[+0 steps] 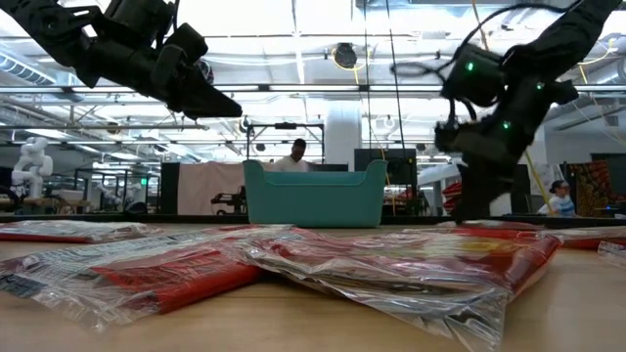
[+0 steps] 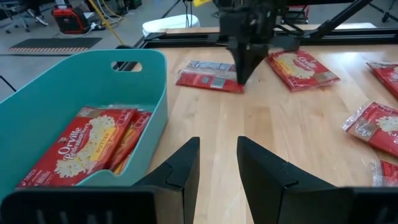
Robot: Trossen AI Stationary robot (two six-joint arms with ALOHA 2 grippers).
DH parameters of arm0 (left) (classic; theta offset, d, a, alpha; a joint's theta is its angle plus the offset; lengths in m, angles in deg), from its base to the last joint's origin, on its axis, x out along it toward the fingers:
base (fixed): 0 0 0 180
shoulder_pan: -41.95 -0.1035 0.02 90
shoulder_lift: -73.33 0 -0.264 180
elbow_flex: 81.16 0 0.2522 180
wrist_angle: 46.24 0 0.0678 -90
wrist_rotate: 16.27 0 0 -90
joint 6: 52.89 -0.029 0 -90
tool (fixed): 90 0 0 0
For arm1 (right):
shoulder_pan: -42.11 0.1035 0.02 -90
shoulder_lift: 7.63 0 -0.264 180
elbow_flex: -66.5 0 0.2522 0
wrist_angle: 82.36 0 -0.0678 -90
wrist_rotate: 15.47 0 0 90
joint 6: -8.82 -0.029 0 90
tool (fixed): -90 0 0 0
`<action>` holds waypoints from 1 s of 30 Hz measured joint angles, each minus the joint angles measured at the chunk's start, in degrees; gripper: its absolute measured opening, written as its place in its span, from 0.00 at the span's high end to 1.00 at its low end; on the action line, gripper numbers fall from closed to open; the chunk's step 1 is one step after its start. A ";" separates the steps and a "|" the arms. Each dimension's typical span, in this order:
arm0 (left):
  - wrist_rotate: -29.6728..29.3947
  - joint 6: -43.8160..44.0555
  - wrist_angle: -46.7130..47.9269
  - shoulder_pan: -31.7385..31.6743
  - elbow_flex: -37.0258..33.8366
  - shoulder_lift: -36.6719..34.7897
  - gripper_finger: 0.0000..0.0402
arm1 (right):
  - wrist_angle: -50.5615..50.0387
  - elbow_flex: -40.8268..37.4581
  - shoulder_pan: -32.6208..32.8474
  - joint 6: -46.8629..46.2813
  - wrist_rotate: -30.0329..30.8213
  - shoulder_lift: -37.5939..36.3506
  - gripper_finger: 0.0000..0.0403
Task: Sort popcorn bags into baskets
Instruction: Put the red popcorn bag into the green bin
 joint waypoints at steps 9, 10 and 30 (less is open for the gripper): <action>0.00 0.04 0.59 0.00 0.00 0.00 0.72 | 4.66 0.37 4.59 1.10 1.14 -0.04 0.99; 0.00 0.04 0.59 0.00 0.00 0.00 0.72 | 4.45 0.37 5.20 0.57 1.16 -0.04 0.98; -0.02 0.79 -0.02 0.00 0.00 0.00 0.72 | 0.09 -1.75 12.58 6.44 17.96 2.84 0.52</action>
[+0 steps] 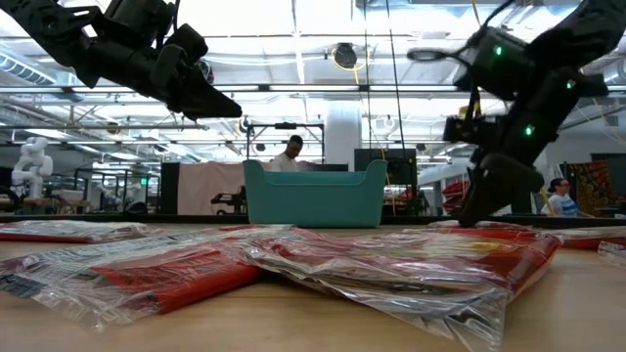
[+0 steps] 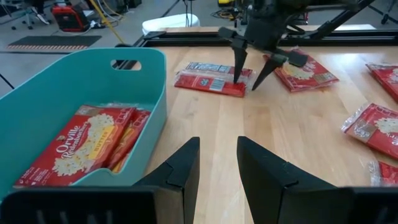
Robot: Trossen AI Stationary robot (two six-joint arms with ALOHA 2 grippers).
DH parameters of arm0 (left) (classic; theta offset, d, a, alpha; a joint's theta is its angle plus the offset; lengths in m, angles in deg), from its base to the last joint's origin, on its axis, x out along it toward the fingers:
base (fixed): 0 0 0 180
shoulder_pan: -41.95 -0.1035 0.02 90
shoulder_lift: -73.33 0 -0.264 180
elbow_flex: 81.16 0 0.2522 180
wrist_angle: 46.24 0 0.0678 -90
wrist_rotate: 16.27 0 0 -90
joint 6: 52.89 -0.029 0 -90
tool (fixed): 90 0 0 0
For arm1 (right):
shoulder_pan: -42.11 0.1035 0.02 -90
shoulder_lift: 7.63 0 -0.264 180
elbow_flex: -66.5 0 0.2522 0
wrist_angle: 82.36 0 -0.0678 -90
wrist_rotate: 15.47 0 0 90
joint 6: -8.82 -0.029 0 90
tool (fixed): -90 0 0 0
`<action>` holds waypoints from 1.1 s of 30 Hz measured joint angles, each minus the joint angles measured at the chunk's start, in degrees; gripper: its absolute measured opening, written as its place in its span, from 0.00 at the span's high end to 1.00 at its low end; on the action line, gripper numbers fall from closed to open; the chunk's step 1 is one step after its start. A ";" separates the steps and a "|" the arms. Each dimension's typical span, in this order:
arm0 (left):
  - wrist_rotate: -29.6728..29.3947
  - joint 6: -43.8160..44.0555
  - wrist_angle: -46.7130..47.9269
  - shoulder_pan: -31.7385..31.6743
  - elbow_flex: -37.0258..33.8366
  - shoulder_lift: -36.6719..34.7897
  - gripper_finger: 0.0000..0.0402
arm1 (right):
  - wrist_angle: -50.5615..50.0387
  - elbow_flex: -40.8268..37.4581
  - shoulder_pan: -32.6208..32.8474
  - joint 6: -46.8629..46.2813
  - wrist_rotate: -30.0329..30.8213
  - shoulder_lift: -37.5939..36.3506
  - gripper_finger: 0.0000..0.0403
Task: Sort popcorn bags into baskets
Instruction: Put the red popcorn bag into the green bin
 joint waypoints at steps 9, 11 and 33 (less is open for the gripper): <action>-0.02 -0.29 -0.21 0.00 0.00 0.00 0.72 | 15.22 -6.96 -0.54 -2.40 2.35 1.15 0.69; -0.02 -0.42 -0.20 0.00 0.00 0.00 0.72 | 15.97 -7.19 -0.55 -2.70 2.35 1.06 0.81; -0.04 1.72 -10.12 3.55 0.00 7.37 0.70 | 37.02 -7.35 -0.79 3.47 0.67 1.21 1.00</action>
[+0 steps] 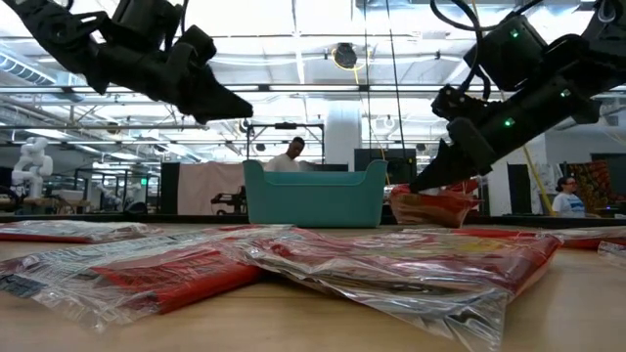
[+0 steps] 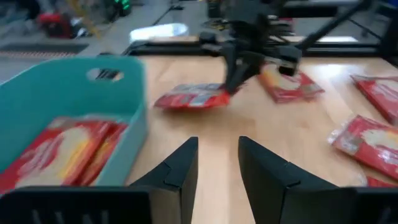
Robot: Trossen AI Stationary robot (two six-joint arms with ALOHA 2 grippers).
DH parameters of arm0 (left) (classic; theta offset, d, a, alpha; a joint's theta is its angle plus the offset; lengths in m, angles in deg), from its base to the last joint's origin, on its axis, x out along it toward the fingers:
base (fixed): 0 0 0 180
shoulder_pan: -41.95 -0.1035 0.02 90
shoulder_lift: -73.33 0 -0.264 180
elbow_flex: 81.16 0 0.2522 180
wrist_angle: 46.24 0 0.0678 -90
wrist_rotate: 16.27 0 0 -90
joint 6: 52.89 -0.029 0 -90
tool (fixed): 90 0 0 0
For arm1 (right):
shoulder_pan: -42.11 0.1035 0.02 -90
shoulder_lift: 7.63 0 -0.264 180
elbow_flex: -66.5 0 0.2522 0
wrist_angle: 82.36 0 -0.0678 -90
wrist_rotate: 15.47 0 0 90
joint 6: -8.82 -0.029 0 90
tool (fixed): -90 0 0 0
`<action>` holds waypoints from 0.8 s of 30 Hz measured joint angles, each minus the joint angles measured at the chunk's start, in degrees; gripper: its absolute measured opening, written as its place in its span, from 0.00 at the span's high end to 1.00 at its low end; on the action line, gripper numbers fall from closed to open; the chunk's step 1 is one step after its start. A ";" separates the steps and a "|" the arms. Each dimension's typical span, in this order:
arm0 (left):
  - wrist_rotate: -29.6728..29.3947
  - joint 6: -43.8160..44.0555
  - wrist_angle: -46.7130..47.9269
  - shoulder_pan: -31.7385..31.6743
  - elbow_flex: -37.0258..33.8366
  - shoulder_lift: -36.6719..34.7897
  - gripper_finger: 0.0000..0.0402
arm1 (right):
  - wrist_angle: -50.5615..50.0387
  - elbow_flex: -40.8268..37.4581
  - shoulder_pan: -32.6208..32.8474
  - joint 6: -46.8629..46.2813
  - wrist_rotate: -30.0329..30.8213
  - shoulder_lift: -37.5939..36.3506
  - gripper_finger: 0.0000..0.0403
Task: Sort popcorn bags into baskets
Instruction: Put the red popcorn bag into the green bin
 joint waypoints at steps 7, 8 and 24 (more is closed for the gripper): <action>-1.28 -3.75 -20.30 7.75 0.84 12.93 0.54 | 1.02 0.00 -0.08 -1.51 -5.21 -0.02 1.00; -2.37 -4.51 -21.70 8.60 1.55 14.59 0.51 | 1.46 0.00 -0.11 -1.53 -6.97 -0.02 1.00; -6.92 -21.98 -21.18 13.45 18.97 39.53 0.41 | 9.67 0.09 -0.08 -2.58 -17.88 -0.07 1.00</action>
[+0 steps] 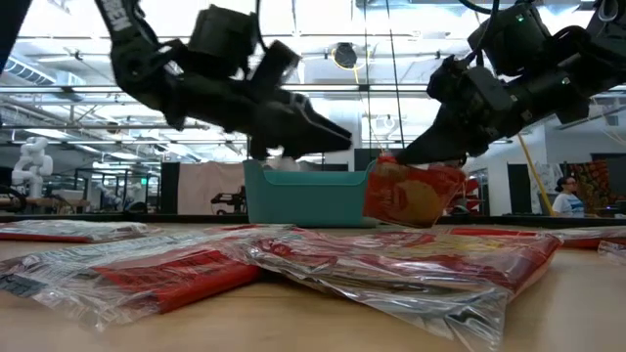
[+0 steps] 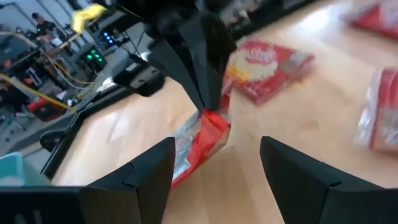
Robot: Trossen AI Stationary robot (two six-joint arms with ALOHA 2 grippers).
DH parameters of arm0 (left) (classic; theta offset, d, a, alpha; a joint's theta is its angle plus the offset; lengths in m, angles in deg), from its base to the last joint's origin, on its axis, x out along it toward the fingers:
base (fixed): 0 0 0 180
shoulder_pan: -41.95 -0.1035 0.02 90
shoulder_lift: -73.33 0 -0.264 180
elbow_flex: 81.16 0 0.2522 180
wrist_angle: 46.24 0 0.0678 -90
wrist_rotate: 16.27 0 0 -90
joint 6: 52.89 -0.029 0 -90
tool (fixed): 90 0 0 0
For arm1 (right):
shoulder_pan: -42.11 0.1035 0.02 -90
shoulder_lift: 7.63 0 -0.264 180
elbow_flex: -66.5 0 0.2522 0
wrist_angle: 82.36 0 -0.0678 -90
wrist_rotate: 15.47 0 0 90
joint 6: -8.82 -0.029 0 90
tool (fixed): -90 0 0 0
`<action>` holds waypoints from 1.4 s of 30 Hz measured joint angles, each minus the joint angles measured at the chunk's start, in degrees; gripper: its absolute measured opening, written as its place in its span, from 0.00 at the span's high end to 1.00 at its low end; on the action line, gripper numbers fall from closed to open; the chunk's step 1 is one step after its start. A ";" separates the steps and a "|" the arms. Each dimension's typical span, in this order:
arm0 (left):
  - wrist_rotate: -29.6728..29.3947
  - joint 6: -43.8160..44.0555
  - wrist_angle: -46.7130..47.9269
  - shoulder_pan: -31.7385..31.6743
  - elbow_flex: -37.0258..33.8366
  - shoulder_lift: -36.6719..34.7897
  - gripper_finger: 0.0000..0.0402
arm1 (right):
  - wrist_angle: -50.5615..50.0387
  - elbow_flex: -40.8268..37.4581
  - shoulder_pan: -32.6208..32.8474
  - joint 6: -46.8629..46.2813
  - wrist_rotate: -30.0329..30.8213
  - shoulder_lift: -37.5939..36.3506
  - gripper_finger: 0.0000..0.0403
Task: Sort popcorn bags into baskets
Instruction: Put the red popcorn bag into the green bin
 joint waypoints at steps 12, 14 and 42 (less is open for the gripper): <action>-0.09 -5.33 0.19 0.13 8.92 8.96 0.65 | 4.58 0.02 0.09 -0.39 -2.53 0.00 1.00; -0.14 -5.31 0.17 0.10 9.03 8.94 0.75 | 4.86 0.02 0.09 -0.31 -2.59 0.00 1.00; -6.28 8.30 41.47 -5.08 8.91 -14.25 0.94 | -30.20 26.70 3.77 5.39 22.56 -3.44 0.70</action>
